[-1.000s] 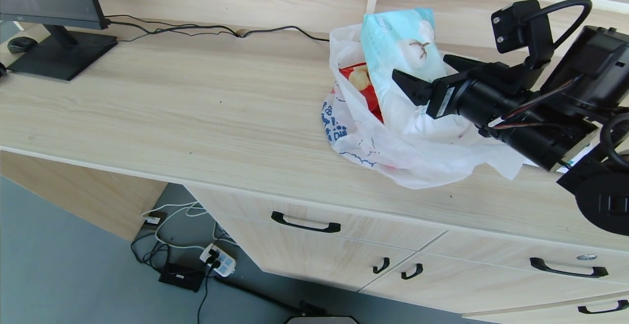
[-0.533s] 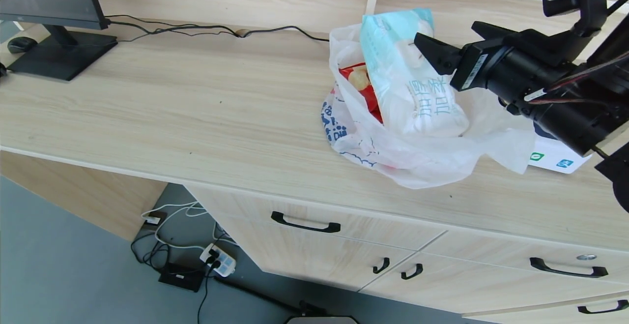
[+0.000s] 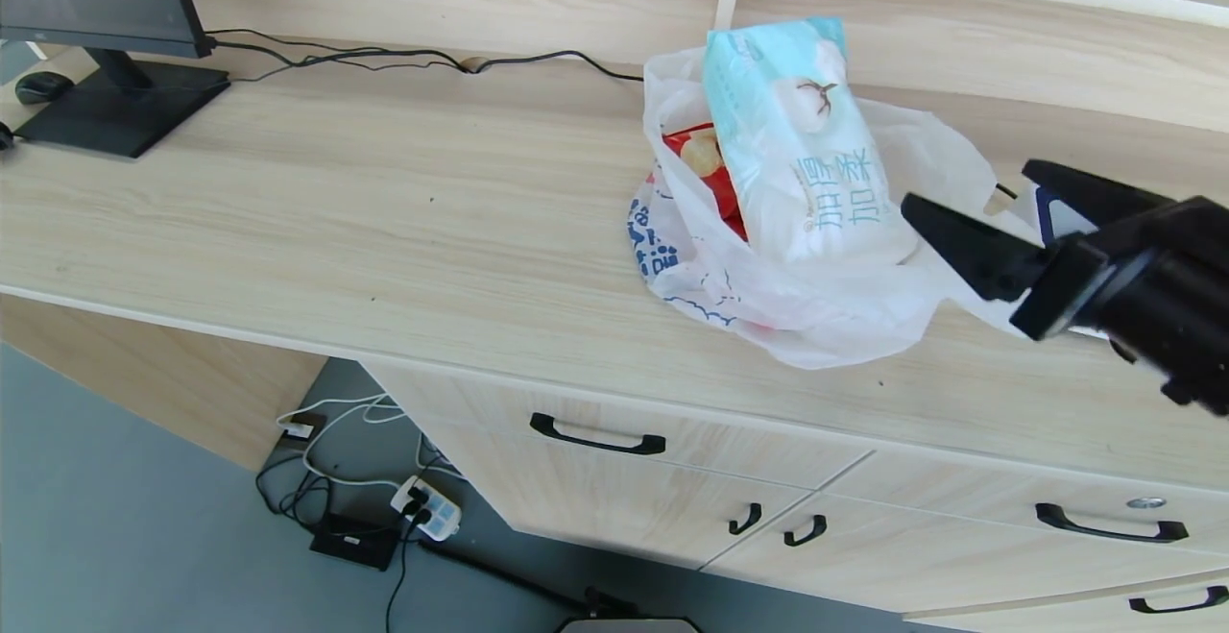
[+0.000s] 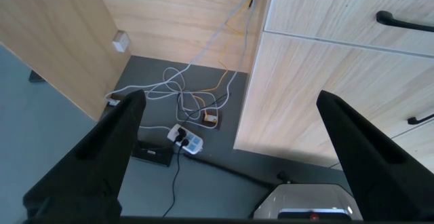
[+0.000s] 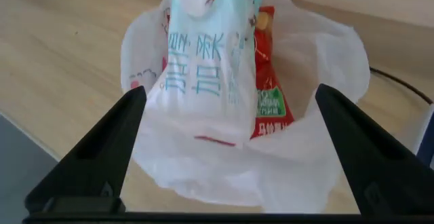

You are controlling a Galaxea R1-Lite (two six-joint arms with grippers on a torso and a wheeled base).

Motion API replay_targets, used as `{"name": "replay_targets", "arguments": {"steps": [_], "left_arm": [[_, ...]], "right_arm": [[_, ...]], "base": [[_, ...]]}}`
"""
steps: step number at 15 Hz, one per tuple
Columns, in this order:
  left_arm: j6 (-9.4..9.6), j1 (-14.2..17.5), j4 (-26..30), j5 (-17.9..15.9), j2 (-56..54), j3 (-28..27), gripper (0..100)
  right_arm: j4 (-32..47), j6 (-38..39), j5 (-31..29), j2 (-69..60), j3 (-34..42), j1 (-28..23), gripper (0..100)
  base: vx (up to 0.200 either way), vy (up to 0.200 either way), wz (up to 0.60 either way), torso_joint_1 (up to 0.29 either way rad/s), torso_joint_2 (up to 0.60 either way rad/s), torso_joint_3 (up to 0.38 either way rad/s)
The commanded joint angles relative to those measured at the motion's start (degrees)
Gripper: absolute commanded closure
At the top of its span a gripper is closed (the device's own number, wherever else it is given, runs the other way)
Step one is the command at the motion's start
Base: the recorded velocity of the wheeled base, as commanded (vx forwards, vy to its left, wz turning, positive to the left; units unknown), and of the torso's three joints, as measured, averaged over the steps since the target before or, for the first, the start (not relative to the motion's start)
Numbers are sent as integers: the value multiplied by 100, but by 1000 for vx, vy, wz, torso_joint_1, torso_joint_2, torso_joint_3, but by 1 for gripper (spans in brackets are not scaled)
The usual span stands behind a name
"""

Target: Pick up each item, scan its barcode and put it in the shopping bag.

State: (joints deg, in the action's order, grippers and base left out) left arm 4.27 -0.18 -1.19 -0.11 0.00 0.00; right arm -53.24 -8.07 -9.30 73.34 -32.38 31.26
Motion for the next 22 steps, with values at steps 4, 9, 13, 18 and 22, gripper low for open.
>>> {"name": "replay_targets", "arguments": {"steps": [4, 9, 13, 18, 22], "left_arm": [[13, 1, 5, 2, 0, 0, 0], [13, 1, -12, -7, 0, 0, 0], [13, 1, -4, -7, 9, 0, 0], [22, 1, 5, -7, 0, 0, 0], [13, 1, 5, 2, 0, 0, 0]], "right_arm": [[173, 288, -1047, -1902, 3238, 1489, 0], [2986, 605, -757, -3370, 3229, 1814, 0], [4647, 579, -1, -4644, 3238, 1972, 0], [5315, 877, 631, -5233, 3229, 2271, 0], [5324, 728, 631, -5224, 3229, -375, 0]], "base": [[0, 0, 0, 0, 0, 0], [0, 0, 0, 0, 0, 0], [0, 0, 0, 0, 0, 0], [0, 0, 0, 0, 0, 0], [0, 0, 0, 0, 0, 0]]}}
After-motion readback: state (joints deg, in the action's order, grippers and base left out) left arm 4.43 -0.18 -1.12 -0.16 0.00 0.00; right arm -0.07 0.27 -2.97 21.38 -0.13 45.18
